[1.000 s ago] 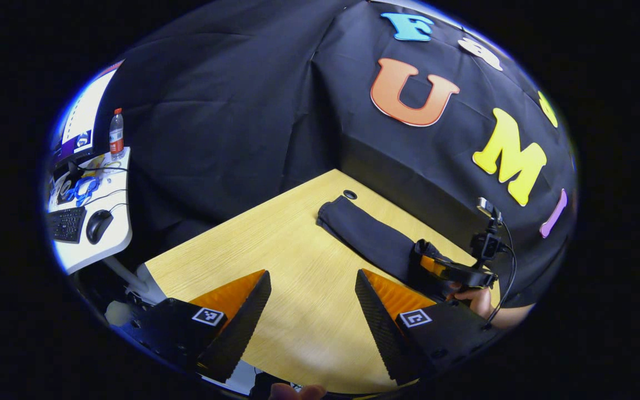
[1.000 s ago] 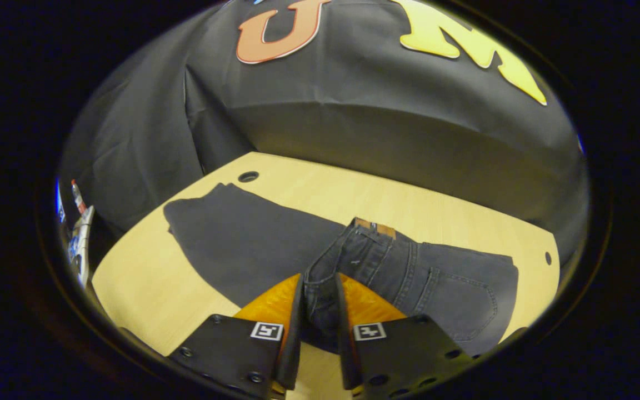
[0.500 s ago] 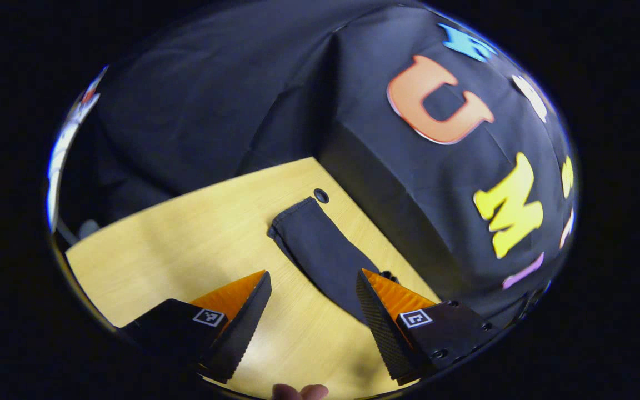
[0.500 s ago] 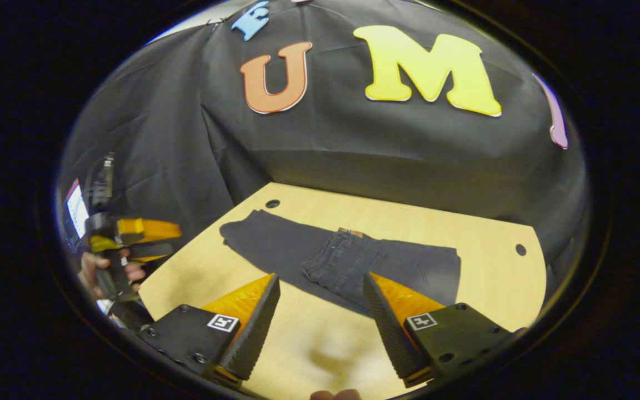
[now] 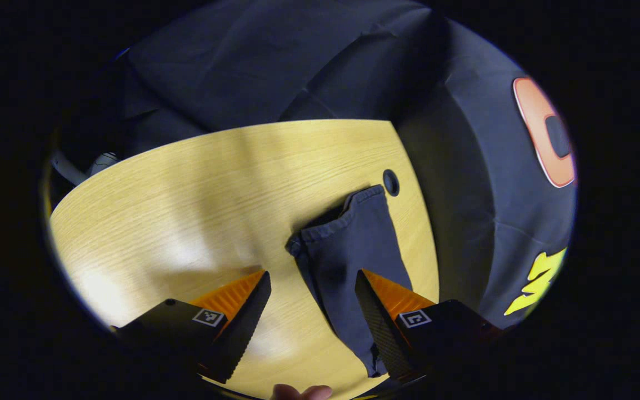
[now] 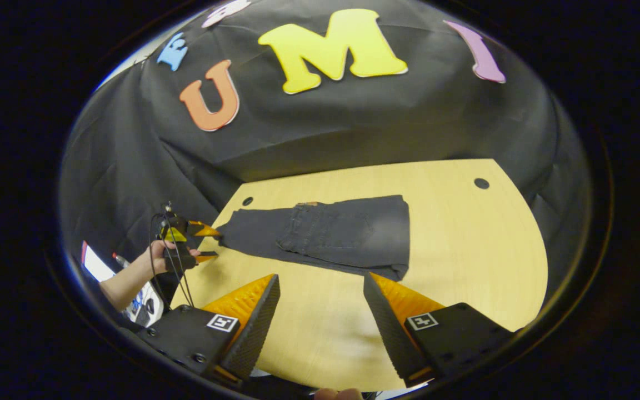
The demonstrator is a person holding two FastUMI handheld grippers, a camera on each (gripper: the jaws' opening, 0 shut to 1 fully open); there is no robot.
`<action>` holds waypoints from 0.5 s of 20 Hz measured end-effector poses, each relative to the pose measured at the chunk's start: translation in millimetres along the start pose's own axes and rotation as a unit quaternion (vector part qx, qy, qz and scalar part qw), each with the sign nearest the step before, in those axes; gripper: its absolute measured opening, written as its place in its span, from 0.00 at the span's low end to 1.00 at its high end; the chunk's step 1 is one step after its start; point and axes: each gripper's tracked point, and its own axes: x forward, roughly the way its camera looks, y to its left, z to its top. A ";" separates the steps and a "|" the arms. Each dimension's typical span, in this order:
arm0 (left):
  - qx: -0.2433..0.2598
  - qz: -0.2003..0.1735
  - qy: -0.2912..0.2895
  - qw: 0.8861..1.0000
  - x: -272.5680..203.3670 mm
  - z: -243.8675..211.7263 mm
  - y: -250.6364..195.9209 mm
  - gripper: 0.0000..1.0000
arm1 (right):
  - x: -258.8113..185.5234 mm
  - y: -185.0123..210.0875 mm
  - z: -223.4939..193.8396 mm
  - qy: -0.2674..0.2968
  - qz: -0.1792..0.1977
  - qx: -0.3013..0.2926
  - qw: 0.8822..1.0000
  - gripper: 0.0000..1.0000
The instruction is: Grasp the waist and the cuffs of the jeans and fold them to make the two legs overlap; first hold the waist and fold one-third of the jeans toward the cuffs, then hold the cuffs and fold the remaining one-third in the same direction to finish folding.
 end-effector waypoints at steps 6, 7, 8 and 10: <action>-0.030 0.014 0.016 0.999 13.0 14.7 -7.5 0.98 | 6.5 -8.4 1.6 0.018 0.003 0.022 1.000 0.94; -0.039 0.017 0.019 0.999 15.0 20.3 -9.3 0.98 | 7.3 -7.2 3.9 0.017 0.005 0.019 1.000 0.94; -0.050 0.023 0.024 0.998 18.2 24.0 -9.6 0.98 | 7.9 -7.1 4.7 0.017 0.007 0.016 1.000 0.94; -0.078 0.033 0.042 0.995 23.7 25.0 -13.8 0.98 | 8.5 -7.3 6.6 0.019 0.011 0.016 1.000 0.94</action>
